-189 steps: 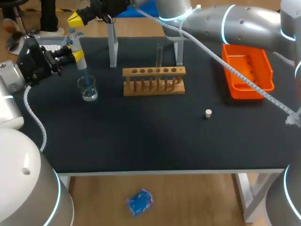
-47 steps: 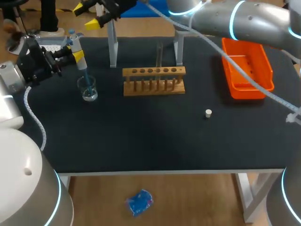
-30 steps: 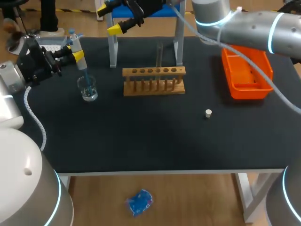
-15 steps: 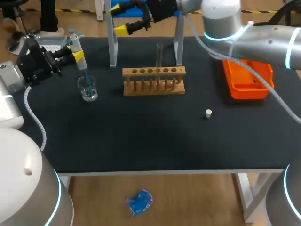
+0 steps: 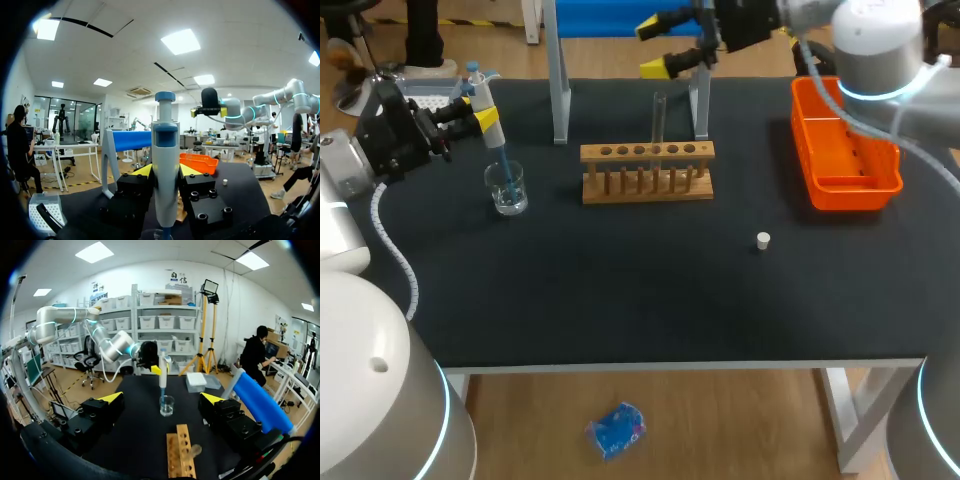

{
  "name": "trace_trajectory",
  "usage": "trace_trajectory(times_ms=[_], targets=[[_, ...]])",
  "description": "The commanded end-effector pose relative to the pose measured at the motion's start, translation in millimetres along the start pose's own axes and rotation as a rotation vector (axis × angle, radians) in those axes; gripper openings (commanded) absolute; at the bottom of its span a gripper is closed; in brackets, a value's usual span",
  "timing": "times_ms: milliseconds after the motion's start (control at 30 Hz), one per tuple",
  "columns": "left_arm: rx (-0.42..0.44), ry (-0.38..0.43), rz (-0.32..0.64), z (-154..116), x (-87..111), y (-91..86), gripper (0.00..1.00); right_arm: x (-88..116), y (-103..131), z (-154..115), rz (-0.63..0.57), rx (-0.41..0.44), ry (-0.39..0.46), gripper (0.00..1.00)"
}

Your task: Invert the test tube, pick up the pipette, mount the tip to pipette, aspirate from beaker and dispense into the tube, eject the tip, return the pipette, and cap with the stopper.

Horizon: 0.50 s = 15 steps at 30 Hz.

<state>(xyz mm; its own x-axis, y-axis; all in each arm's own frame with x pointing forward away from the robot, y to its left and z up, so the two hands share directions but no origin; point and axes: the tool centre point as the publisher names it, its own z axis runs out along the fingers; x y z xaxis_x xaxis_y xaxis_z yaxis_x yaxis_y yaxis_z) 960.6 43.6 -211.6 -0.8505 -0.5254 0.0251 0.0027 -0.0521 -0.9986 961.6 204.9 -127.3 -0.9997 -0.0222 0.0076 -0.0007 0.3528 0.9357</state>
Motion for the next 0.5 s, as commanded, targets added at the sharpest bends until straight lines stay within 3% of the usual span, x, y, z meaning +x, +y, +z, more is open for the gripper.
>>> trace_trajectory(times_ms=[33,267,500], targets=[[-0.001,-0.002,0.0,0,0.6,-0.7,0.0,4,-20,-39,0.003,-0.005,-0.105,1.0],[-0.001,-0.002,0.0,0,0.6,-0.7,0.0,-8,-48,-58,-0.026,0.063,-0.122,1.0],[-0.001,-0.002,0.0,0,0.6,-0.7,0.0,-23,-77,-54,-0.043,0.114,-0.115,1.0]])
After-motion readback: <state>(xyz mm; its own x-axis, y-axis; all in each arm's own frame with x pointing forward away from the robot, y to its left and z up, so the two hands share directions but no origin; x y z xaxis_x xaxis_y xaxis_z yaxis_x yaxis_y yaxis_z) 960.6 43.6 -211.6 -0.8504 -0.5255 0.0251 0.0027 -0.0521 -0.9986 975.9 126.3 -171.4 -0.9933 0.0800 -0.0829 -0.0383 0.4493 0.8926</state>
